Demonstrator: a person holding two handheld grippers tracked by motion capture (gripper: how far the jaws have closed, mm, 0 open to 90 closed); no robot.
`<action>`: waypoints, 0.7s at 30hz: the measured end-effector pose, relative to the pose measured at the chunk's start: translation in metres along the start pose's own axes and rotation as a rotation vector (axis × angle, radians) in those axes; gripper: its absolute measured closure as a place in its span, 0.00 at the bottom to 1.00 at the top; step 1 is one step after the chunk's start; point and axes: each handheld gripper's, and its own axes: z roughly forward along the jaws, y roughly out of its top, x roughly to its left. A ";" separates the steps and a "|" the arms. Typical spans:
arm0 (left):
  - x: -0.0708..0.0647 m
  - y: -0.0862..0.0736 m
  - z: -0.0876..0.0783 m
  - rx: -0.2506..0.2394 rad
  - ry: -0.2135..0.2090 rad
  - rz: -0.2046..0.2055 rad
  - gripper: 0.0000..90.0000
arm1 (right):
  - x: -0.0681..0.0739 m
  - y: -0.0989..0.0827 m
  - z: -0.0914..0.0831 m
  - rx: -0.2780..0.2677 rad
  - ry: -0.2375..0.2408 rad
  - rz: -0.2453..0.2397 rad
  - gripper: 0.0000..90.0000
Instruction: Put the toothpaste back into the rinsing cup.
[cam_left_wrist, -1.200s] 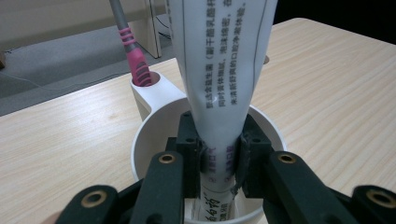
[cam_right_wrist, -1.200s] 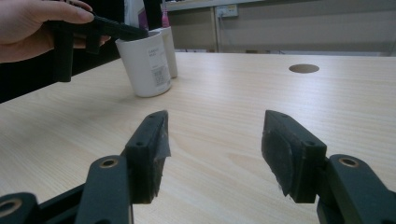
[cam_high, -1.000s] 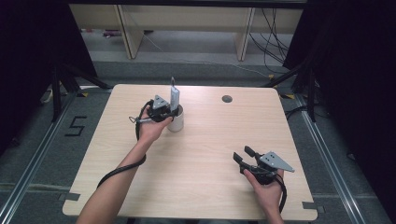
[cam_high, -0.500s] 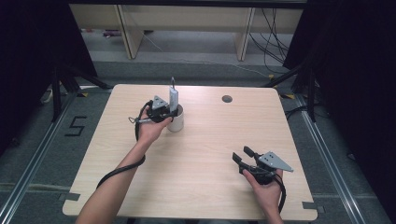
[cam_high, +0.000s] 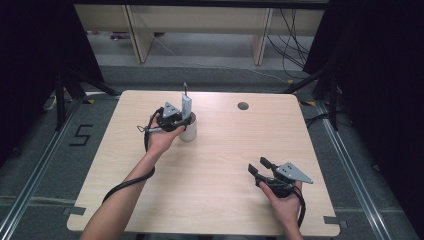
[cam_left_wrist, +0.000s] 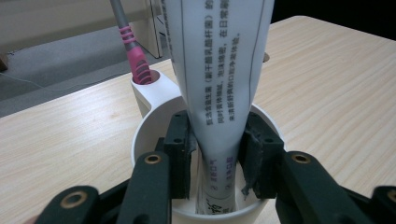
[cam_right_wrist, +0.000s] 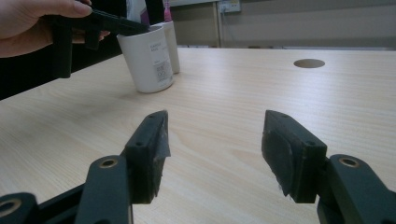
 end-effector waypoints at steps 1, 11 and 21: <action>0.000 0.000 0.000 -0.002 0.000 -0.003 0.72 | 0.000 0.000 -0.001 0.011 -0.005 -0.001 0.47; 0.002 0.000 -0.002 -0.005 0.002 0.002 0.69 | -0.003 -0.001 0.001 -0.016 -0.001 -0.029 0.46; 0.002 0.000 -0.002 0.001 0.005 -0.003 0.73 | -0.001 -0.001 0.001 -0.002 -0.010 -0.015 0.46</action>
